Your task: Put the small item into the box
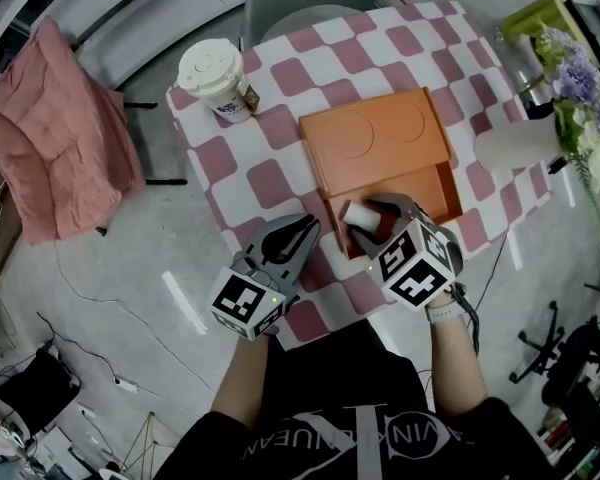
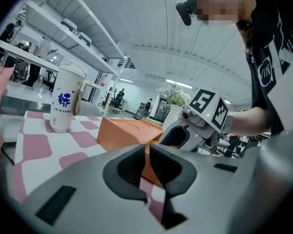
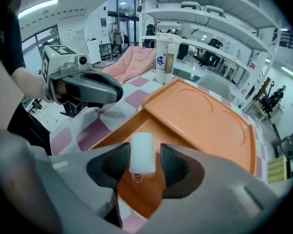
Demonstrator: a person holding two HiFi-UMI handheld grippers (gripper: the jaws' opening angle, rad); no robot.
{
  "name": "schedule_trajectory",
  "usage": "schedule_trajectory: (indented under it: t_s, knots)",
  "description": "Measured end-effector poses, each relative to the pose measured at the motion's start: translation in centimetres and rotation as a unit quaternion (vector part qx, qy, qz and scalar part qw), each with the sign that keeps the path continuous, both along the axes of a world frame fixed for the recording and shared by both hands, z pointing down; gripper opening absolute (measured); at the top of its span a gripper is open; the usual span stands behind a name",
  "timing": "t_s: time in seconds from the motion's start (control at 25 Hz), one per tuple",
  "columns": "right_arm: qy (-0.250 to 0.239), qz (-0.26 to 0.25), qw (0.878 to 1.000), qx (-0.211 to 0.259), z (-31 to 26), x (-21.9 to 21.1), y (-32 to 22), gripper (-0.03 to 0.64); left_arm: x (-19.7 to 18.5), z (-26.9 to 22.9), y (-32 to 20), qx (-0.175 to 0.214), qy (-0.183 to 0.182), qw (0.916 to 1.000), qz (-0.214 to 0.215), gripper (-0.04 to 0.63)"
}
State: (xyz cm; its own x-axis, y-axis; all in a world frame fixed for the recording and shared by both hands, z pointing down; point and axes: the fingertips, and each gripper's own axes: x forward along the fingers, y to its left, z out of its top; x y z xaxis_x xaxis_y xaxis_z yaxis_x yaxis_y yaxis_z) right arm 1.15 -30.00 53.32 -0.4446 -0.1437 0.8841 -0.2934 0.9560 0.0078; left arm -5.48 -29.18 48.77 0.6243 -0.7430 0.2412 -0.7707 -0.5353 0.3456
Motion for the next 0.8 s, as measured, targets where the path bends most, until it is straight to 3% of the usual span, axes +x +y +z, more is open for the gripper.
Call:
schedule_trajectory:
  t_s: [0.24, 0.52, 0.8]
  knots:
    - [-0.004, 0.020, 1.000, 0.023, -1.1, 0.8, 0.3, 0.186, 0.2, -1.3, 0.5, 0.013, -0.001, 0.9999, 0.006, 0.029]
    - [-0.062, 0.071, 0.994, 0.055, -3.9, 1.0, 0.2, 0.177, 0.1, -2.4, 1.2, 0.023, -0.005, 0.9996, 0.012, 0.029]
    - [-0.167, 0.168, 0.969, 0.073, -7.2, 2.2, 0.0, 0.096, 0.8, -3.0, 2.0, 0.030, -0.004, 0.9991, 0.030, 0.029]
